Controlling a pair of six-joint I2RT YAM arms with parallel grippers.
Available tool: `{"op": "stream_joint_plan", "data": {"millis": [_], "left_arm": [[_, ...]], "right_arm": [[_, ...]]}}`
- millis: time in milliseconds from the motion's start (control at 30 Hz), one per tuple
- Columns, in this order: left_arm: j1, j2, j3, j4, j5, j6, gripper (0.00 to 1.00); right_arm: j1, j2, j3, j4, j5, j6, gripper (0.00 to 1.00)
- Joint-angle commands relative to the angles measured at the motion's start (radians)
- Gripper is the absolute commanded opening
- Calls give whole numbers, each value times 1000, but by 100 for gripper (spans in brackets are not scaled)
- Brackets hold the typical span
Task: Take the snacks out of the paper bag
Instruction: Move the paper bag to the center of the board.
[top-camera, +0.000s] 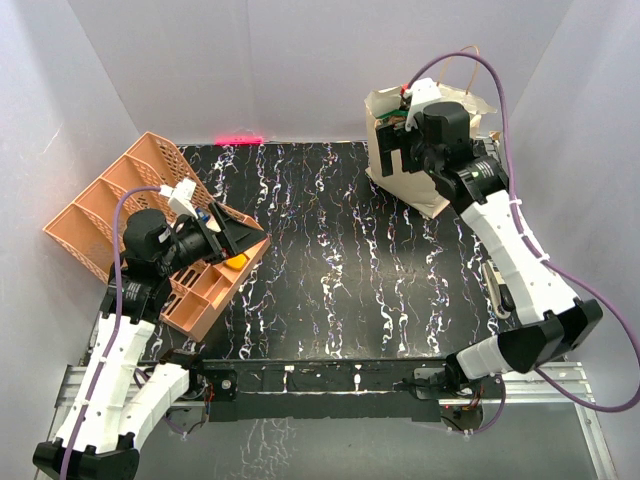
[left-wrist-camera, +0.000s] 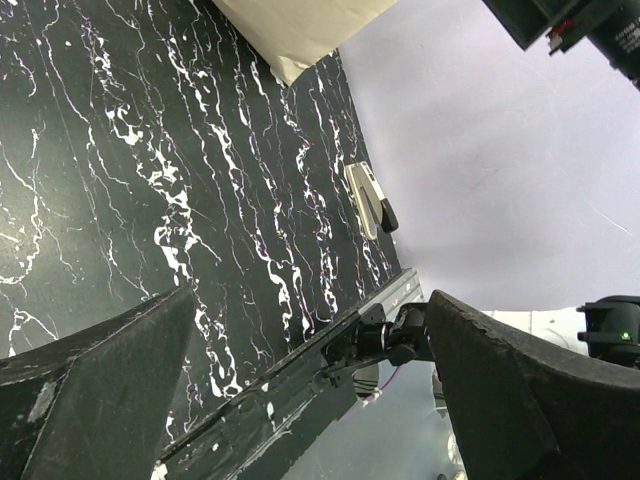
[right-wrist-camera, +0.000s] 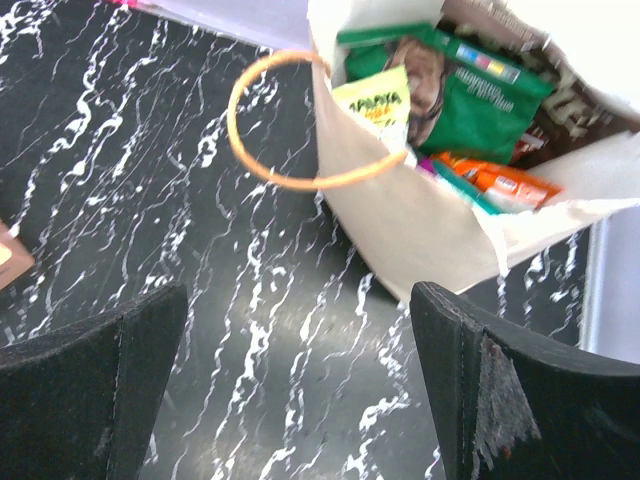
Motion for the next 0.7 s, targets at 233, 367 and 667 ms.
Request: {"op": "stream_joint_plan", "data": {"millis": [233, 367, 667], "left_arm": [[8, -3, -19, 95, 84, -48, 98], [8, 3, -7, 110, 73, -66, 98], [8, 47, 57, 100, 36, -73, 98]], "right_arm": [[-2, 144, 184, 90, -70, -145, 91], [-4, 170, 187, 125, -49, -141, 90], [-2, 219, 153, 219, 53, -225, 75]]}}
